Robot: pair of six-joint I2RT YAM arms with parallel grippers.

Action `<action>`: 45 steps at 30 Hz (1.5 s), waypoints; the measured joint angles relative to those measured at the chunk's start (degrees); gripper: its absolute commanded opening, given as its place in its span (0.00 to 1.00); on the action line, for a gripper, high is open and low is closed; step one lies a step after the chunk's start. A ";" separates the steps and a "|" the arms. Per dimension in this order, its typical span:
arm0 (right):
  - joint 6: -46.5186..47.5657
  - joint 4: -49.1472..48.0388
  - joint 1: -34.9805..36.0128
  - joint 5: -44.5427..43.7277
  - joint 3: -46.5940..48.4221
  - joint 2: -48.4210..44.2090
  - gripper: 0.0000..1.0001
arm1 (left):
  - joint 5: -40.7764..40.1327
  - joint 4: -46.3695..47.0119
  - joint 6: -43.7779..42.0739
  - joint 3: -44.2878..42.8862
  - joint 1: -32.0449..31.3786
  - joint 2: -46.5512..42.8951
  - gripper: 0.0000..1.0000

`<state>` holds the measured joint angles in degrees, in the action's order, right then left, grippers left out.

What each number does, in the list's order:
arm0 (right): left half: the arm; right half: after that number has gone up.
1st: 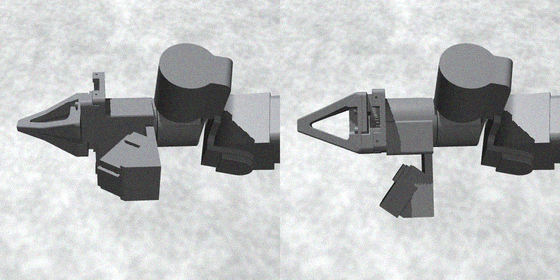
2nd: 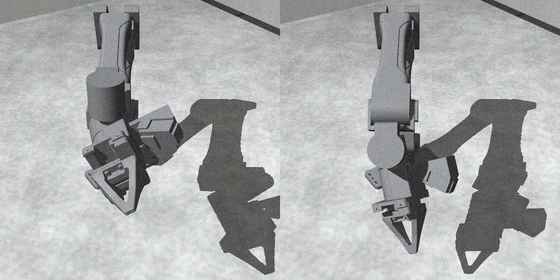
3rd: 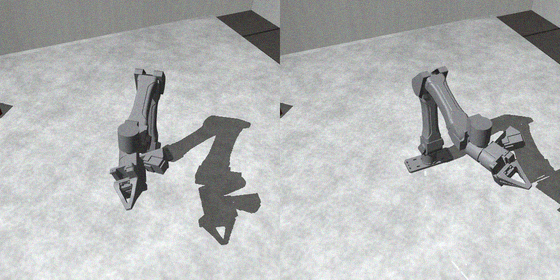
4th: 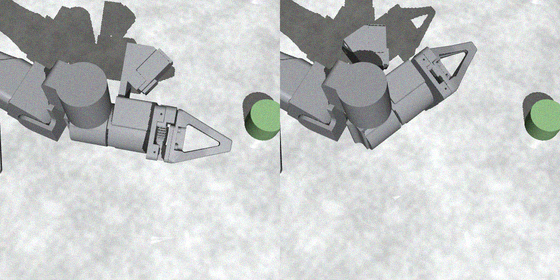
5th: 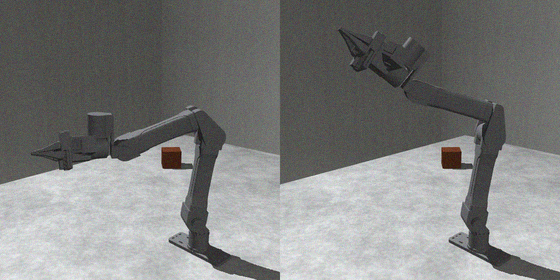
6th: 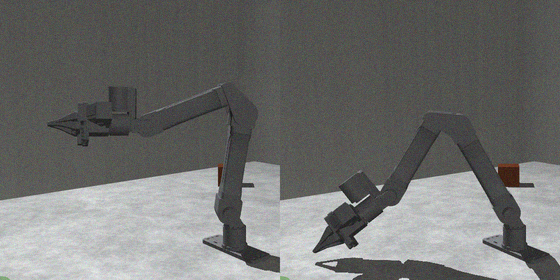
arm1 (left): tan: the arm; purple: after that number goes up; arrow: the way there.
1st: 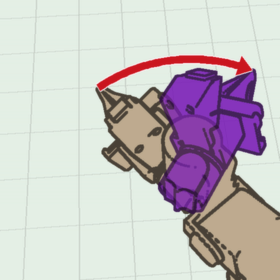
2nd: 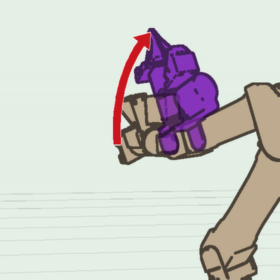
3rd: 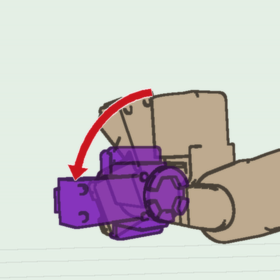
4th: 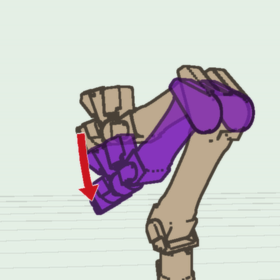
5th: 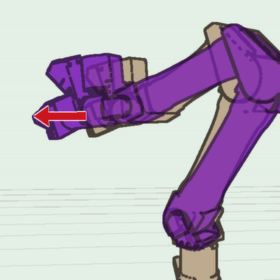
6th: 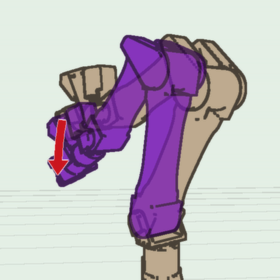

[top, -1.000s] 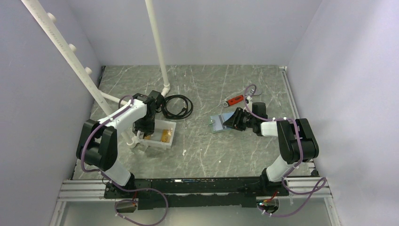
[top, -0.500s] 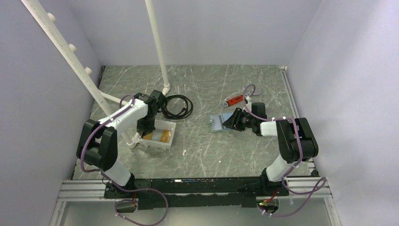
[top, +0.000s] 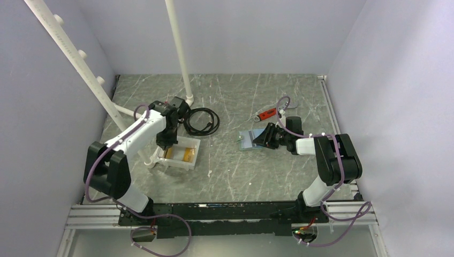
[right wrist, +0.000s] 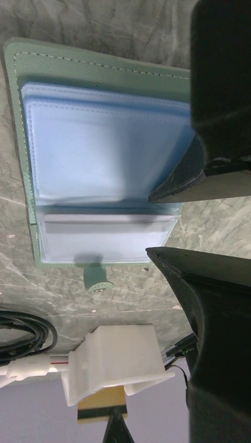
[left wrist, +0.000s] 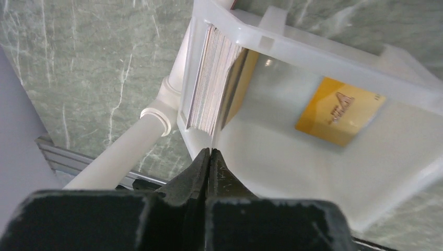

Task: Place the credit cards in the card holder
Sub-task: Pick up the credit card from the storage box, then insert the credit card into the card holder.

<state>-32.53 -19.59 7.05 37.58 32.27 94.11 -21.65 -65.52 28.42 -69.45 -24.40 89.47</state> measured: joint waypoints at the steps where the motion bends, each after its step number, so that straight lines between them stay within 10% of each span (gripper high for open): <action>1: 0.00 0.02 0.02 0.00 0.00 0.00 0.40 | 0.42 -0.44 0.09 -0.66 -0.09 -0.63 0.00; 18: 1.22 3.32 0.55 -0.83 0.02 -3.08 0.44 | 19.93 -0.61 1.22 -15.21 -0.61 -11.61 0.00; 28: 0.81 5.90 -0.13 -2.64 0.33 -8.48 0.43 | 46.25 38.29 10.54 -6.25 -6.64 -2.78 0.00; 38: -10.27 -4.94 -10.95 11.23 -3.76 -10.93 0.48 | 54.60 74.86 24.92 -0.42 -10.58 16.41 0.00; 45: -19.10 -17.00 -11.37 17.22 -7.04 -4.79 0.47 | 54.95 83.49 30.08 -0.42 -11.26 23.56 0.00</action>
<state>-51.64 -36.60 -4.32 54.81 25.23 89.32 33.30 17.98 58.50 -69.87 -35.66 113.03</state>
